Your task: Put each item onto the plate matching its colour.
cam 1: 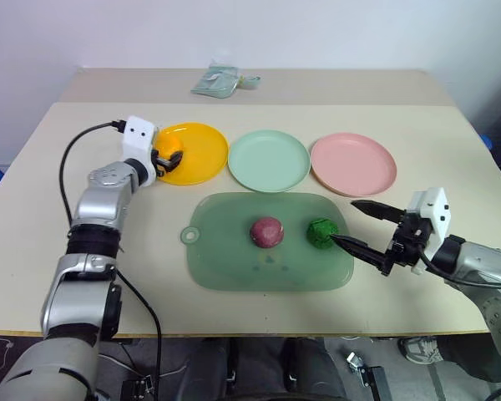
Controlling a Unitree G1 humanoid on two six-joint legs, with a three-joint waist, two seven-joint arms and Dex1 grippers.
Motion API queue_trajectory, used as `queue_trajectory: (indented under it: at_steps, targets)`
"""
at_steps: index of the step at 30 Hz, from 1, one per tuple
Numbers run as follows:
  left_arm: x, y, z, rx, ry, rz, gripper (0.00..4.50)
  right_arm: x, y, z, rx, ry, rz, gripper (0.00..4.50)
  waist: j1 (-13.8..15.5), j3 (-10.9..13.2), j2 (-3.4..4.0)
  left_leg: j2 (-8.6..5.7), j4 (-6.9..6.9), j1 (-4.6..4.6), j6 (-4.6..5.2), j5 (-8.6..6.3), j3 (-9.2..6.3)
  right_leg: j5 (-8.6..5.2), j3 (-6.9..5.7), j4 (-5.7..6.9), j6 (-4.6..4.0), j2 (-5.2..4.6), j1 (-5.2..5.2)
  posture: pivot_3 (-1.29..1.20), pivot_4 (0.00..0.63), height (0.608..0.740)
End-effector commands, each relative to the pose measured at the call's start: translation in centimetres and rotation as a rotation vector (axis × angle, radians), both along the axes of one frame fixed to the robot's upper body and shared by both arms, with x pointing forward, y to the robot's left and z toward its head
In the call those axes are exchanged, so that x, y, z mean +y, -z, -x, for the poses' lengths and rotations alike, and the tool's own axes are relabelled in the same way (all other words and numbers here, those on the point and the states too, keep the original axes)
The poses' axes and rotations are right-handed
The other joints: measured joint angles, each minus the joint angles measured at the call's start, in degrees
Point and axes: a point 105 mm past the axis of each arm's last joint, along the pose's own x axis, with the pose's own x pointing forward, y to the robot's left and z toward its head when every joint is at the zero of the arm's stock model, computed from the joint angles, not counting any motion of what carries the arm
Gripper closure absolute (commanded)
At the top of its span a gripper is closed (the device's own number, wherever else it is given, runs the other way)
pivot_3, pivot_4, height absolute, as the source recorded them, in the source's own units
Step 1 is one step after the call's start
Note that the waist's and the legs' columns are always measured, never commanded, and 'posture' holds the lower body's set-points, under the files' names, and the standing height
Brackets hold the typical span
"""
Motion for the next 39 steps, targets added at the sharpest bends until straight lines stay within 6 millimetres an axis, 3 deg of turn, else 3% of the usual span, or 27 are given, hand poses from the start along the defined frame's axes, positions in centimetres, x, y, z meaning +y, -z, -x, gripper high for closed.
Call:
queue_trajectory:
  at_steps: [1, 6, 11, 17, 22, 30, 33, 36, 39]
  targets:
    - [0.1, -3.2, -0.7, -0.117, 0.005, -0.001, 0.01, 0.5, -0.8, 0.1, -0.041, -0.014, -0.001, 0.00, -0.1, 0.1, -0.09, 0.00, -0.01, -0.01, 0.00, 0.00, 0.00, 0.00, 0.00, 0.02, 0.00, 0.00, -0.01, 0.00, 0.150, 0.740]
    - [-0.1, -6.1, 0.5, -0.273, 0.105, -0.001, 0.01, 2.8, -0.8, 0.6, -0.046, -0.084, 0.013, 0.00, -0.2, 0.1, -0.12, 0.04, -0.01, -0.02, -0.02, 0.01, 0.00, 0.00, 0.00, 0.00, 0.01, 0.00, -0.03, 0.00, 0.150, 0.740]
    - [-0.3, -5.9, 3.3, -0.304, 0.228, -0.066, 0.01, 4.6, -0.8, 0.0, -0.054, -0.118, 0.007, 0.00, -0.5, 0.0, -0.08, 0.06, -0.02, -0.01, -0.07, 0.02, 0.01, 0.00, 0.01, -0.01, 0.00, 0.00, -0.08, 0.00, 0.150, 0.740]
    - [-3.9, -3.2, 9.8, -0.213, 0.598, -0.113, 0.01, 7.0, -0.2, -1.2, -0.064, -0.169, 0.060, 0.00, -0.2, 0.0, -0.09, 0.08, 0.02, -0.02, -0.09, 0.02, -0.01, 0.00, 0.01, -0.03, -0.02, -0.02, -0.06, 0.00, 0.150, 0.740]
    - [-5.8, -0.8, 14.8, -0.032, 0.813, -0.062, 0.01, 9.1, 1.0, -2.3, -0.066, -0.209, 0.147, 0.00, -0.5, 0.0, -0.08, 0.07, 0.01, -0.01, -0.10, 0.02, -0.02, -0.01, 0.03, -0.03, -0.03, -0.03, -0.08, 0.00, 0.150, 0.740]
    - [-6.7, 0.8, 18.0, 0.057, 0.922, -0.081, 0.01, 11.1, 3.3, -3.3, 0.009, -0.213, 0.228, 0.00, -0.3, 0.0, -0.06, 0.07, -0.02, -0.01, -0.11, 0.03, -0.02, -0.02, 0.03, -0.02, -0.05, -0.02, -0.11, 0.00, 0.150, 0.740]
    - [-6.6, 1.1, 18.1, 0.062, 0.915, -0.092, 0.00, 11.5, 2.7, -3.3, -0.017, -0.214, 0.218, 0.86, -0.3, 0.0, -0.06, 0.07, -0.02, -0.01, -0.11, 0.03, -0.03, -0.02, 0.02, -0.01, -0.05, -0.01, -0.11, 0.00, 0.150, 0.740]
    - [-6.8, 1.3, 18.1, 0.061, 0.913, -0.092, 0.00, 11.0, 0.7, -3.7, -0.076, -0.180, 0.179, 2.28, -0.4, 0.0, -0.06, 0.07, -0.03, -0.02, -0.11, 0.03, -0.02, -0.02, 0.02, -0.01, -0.05, 0.00, -0.12, 0.00, 0.150, 0.740]
    - [-7.0, 1.3, 18.1, 0.056, 0.916, -0.090, 0.00, 9.6, -2.2, -5.0, -0.143, -0.085, 0.100, 2.46, -0.3, 0.0, -0.06, 0.07, -0.03, -0.02, -0.11, 0.03, -0.01, -0.01, 0.03, 0.00, -0.04, 0.00, -0.12, 0.00, 0.150, 0.740]
